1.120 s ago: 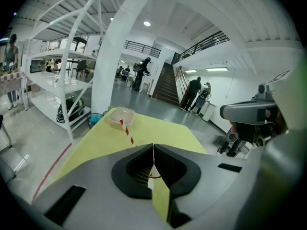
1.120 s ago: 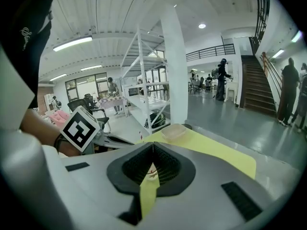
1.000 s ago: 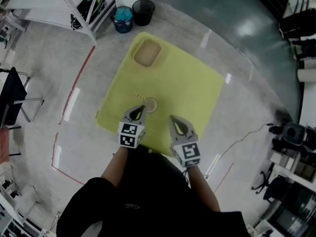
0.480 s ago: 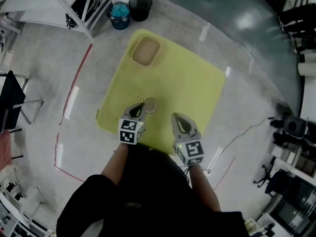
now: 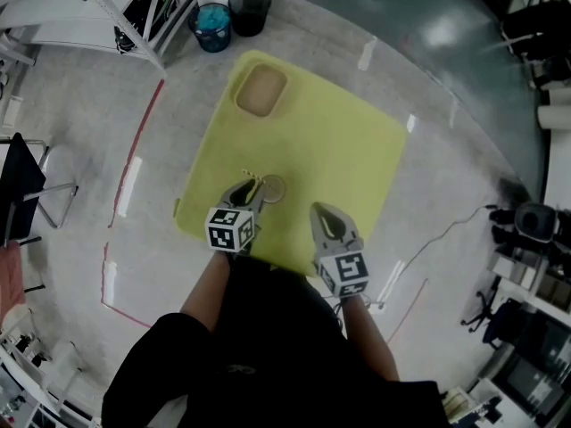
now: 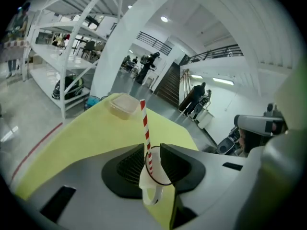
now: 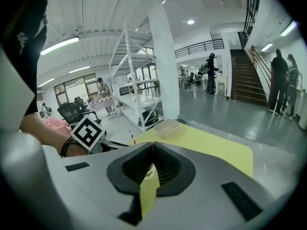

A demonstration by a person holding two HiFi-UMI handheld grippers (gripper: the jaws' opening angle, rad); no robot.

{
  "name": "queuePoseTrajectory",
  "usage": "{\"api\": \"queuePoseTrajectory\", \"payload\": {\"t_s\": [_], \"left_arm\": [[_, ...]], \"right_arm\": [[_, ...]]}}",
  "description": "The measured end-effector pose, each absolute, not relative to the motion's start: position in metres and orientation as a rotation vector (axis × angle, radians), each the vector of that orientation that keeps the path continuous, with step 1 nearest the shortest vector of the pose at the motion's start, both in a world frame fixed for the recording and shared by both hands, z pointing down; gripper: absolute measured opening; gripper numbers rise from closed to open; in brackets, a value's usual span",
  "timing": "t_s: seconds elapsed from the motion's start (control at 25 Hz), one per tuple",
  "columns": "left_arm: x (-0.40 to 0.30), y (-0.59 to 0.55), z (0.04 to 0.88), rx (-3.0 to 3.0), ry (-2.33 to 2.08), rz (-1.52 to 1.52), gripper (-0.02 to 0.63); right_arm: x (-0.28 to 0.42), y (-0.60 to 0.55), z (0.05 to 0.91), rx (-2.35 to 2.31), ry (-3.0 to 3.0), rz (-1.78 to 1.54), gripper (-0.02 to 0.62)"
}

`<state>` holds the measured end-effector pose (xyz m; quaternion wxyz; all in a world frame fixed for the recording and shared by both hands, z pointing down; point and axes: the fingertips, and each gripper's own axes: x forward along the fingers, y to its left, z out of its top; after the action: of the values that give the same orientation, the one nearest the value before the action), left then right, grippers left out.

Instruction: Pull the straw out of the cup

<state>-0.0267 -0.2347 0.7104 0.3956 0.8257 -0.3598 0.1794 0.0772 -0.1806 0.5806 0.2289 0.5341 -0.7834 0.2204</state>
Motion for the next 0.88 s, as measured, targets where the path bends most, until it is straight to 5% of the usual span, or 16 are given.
{"api": "queuePoseTrajectory", "payload": {"t_s": [0.24,0.88], "left_arm": [[-0.022,-0.240,0.712,2.040,-0.853,0.345,0.168],[-0.017,-0.255,0.717,1.977,-0.856,0.260,0.169]], "right_arm": [[0.079,-0.183,0.577,1.500,-2.154,0.600,0.017],[0.082,-0.171,0.572,1.534,-2.111,0.617,0.017]]}}
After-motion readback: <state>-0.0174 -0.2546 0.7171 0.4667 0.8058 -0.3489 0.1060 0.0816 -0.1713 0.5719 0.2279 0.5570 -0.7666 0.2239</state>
